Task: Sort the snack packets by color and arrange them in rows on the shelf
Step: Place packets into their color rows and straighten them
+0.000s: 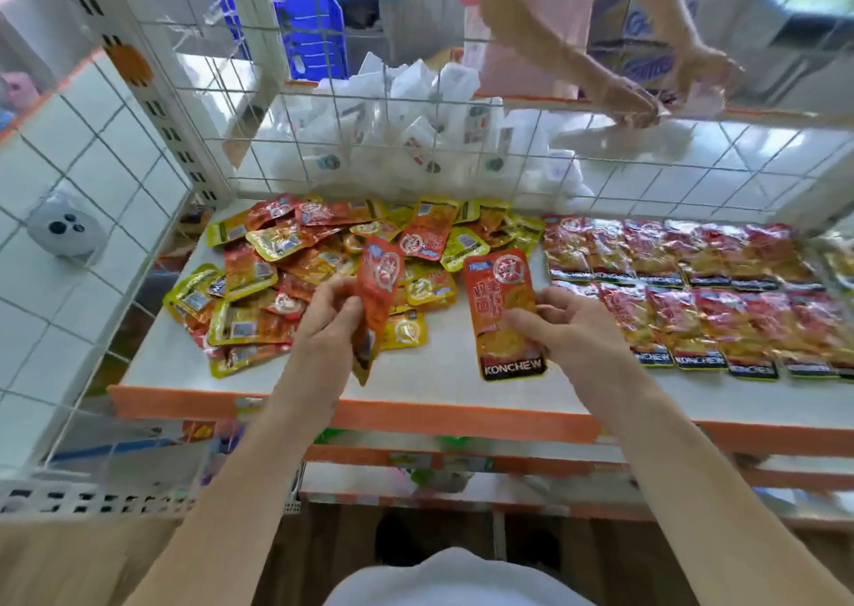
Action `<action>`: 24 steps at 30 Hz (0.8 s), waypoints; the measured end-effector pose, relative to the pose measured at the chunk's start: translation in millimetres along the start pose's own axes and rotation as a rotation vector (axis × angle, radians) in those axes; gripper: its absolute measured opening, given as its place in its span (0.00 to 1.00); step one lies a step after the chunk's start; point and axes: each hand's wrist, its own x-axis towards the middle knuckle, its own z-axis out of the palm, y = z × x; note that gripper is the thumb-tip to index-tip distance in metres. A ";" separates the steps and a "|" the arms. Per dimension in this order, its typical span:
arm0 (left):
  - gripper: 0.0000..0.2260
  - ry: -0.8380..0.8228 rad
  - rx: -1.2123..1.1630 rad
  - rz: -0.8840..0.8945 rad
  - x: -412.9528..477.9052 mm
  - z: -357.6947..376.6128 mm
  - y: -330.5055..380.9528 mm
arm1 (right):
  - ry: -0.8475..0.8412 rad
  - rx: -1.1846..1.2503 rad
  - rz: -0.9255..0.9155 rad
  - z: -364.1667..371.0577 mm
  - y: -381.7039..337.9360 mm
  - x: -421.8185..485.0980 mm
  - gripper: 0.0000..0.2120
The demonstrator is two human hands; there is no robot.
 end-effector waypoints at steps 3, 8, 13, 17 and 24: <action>0.25 -0.160 -0.338 -0.310 -9.2 42.2 1.3 | 0.035 0.101 0.024 -30.0 -1.0 -8.5 0.04; 0.22 -0.367 -0.671 -0.490 -31.8 99.3 -5.2 | 0.105 0.209 0.019 -82.5 4.5 -26.2 0.05; 0.16 -0.264 -0.465 -0.513 -44.0 161.4 -4.9 | 0.206 0.258 0.034 -135.1 16.4 -38.9 0.03; 0.09 -0.156 -0.241 -0.441 -48.9 200.0 -7.5 | 0.289 0.280 0.028 -172.8 27.2 -43.6 0.03; 0.06 -0.111 -0.240 -0.403 -64.3 256.5 -15.0 | 0.297 0.239 0.041 -221.7 46.6 -46.8 0.08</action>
